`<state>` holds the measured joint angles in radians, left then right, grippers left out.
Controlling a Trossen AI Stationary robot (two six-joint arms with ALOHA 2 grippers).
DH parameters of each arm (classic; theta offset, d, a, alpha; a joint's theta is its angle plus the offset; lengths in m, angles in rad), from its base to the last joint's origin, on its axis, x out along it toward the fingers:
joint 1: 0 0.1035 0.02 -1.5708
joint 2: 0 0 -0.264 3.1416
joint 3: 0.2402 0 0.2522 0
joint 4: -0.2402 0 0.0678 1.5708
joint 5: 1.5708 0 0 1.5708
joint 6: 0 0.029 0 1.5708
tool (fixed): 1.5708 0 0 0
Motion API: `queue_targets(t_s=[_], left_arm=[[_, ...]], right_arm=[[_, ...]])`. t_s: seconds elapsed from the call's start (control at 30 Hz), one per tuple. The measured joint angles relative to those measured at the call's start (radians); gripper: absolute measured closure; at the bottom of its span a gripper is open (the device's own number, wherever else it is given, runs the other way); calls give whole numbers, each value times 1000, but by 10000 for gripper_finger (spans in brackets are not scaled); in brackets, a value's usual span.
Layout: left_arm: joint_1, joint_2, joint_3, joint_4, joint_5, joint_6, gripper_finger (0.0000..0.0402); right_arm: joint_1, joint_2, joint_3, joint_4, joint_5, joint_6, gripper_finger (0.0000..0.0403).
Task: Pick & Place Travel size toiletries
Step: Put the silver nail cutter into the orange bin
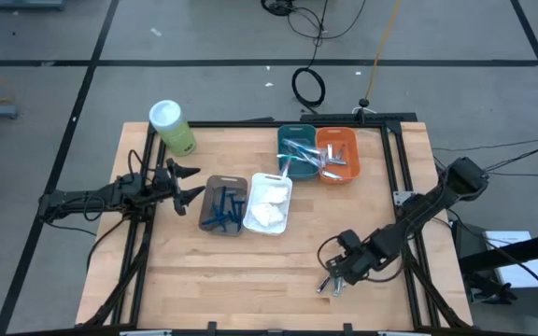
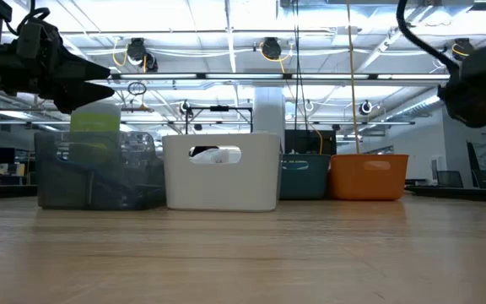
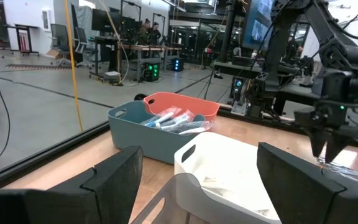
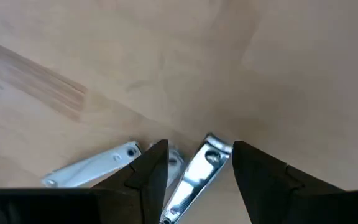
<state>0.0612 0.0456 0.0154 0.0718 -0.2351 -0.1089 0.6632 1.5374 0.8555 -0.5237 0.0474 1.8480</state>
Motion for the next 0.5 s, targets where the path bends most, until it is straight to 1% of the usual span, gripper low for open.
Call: queue_targets(t_s=[0.13,0.3,0.43,0.5], left_arm=[[0,0,0,0,0,0,96],[0,0,0,0,0,0,96],[0,0,0,0,0,0,96],[0,0,0,0,0,0,96]], right_arm=[[7,63,4,48,-53,28,237],[39,119,5,26,-151,84,237],[70,141,4,-16,-142,130,239],[82,144,3,-35,-100,139,248]])
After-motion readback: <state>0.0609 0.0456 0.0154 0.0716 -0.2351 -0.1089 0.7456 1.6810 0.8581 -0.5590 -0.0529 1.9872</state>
